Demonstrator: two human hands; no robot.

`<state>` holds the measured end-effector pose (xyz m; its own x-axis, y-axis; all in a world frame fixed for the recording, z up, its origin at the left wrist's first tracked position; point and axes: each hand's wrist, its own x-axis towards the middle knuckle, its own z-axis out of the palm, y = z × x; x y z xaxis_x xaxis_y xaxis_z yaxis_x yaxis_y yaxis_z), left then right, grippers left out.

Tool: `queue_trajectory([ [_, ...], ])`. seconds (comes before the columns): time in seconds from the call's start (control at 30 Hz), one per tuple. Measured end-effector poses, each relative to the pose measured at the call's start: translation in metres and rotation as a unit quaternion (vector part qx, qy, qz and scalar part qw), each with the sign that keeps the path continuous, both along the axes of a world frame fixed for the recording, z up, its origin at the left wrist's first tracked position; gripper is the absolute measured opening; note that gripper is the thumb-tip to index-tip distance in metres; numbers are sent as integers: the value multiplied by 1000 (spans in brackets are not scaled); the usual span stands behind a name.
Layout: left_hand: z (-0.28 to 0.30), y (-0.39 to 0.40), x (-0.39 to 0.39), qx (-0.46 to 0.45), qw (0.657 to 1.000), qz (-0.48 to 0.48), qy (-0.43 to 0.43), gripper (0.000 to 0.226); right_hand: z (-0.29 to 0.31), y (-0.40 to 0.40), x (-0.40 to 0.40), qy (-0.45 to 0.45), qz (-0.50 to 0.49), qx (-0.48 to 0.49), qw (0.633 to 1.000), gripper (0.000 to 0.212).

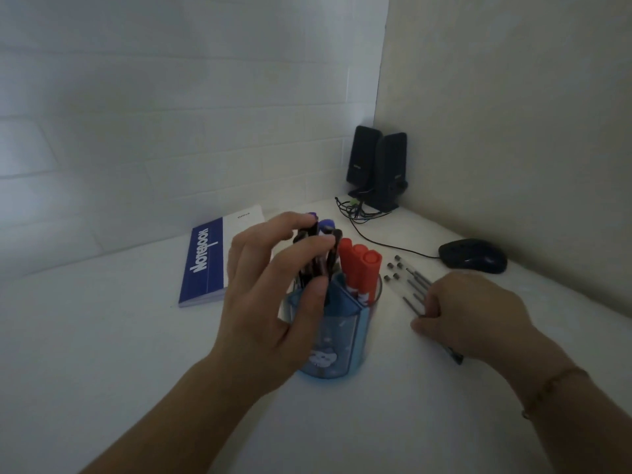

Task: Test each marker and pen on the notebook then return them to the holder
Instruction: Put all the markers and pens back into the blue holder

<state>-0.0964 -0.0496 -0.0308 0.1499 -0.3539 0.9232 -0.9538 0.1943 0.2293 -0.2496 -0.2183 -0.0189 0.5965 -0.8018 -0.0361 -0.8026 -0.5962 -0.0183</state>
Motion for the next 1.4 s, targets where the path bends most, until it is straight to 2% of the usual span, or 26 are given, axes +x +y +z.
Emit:
queue_trajectory([
  [0.1, -2, 0, 0, 25, 999, -30, 12, 33, -4, 5, -1, -10, 24, -17, 1000, 21],
  [0.17, -3, 0, -1, 40, 998, -37, 24, 36, -4, 4, -2, -134, 35, -34, 990, 15],
  [0.2, -4, -1, -2, 45, 998, -34, 37, 38, -3, 3, -2, -234, 43, -34, 971, 13],
  [0.23, -4, -1, -3, 49, 997, -27, 55, 39, 0, 4, -1, -345, 57, -13, 937, 12],
  [0.27, -4, -2, -5, 54, 995, -23, 77, 41, 4, 7, 0, -454, 78, 21, 888, 11],
  [0.33, -6, -3, -7, 59, 994, -21, 93, 42, 12, 19, -1, -590, 135, 79, 792, 14],
  [0.4, -8, -3, -6, 47, 996, -10, 75, 39, 20, 33, -5, -657, 197, 111, 720, 7],
  [0.47, -8, -2, -4, 33, 998, -1, 58, 36, 27, 37, -11, -723, 218, 179, 630, 18],
  [0.53, -9, -2, -4, 23, 999, 1, 36, 34, 34, 36, -15, -768, 226, 251, 544, 19],
  [0.6, -9, -3, -5, 16, 1000, -4, 15, 35, 35, 30, -18, -784, 245, 270, 503, 16],
  [0.67, -10, -4, -5, 16, 1000, -7, 7, 36, 34, 26, -18, -789, 254, 260, 495, 20],
  [0.8, -11, -4, -4, 10, 1000, -11, 6, 36, 29, 32, -14, -760, 287, 127, 569, 37],
  [0.87, -10, -5, -4, 8, 1000, -15, 6, 36, 26, 40, -10, -746, 294, 79, 593, 46],
  [1.0, -11, -5, -4, 7, 1000, -15, 4, 35, 18, 55, -3, -708, 314, 22, 632, 44],
  [1.07, -10, -4, -5, 7, 1000, -13, 1, 35, 17, 54, -4, -732, 295, 27, 614, 42],
  [1.13, -9, -4, -6, 4, 1000, -13, -2, 34, 19, 47, -7, -782, 244, 68, 570, 66],
  [1.2, -9, -4, -6, 2, 1000, -9, -3, 35, 19, 40, -11, -801, 207, 57, 559, 84],
  [1.23, -9, -4, -7, 0, 1000, -9, -3, 35, 16, 38, -12, -799, 208, 44, 563, 82],
  [1.3, -9, -4, -8, -3, 1000, -14, -4, 37, 14, 43, -9, -782, 235, 22, 576, 56],
  [1.33, -8, -4, -8, -4, 1000, -16, -2, 37, 13, 47, -6, -760, 258, 14, 597, 40],
  [1.4, -8, -3, -10, -8, 1000, -15, 4, 37, 15, 53, -1, -680, 314, -6, 663, 29],
])
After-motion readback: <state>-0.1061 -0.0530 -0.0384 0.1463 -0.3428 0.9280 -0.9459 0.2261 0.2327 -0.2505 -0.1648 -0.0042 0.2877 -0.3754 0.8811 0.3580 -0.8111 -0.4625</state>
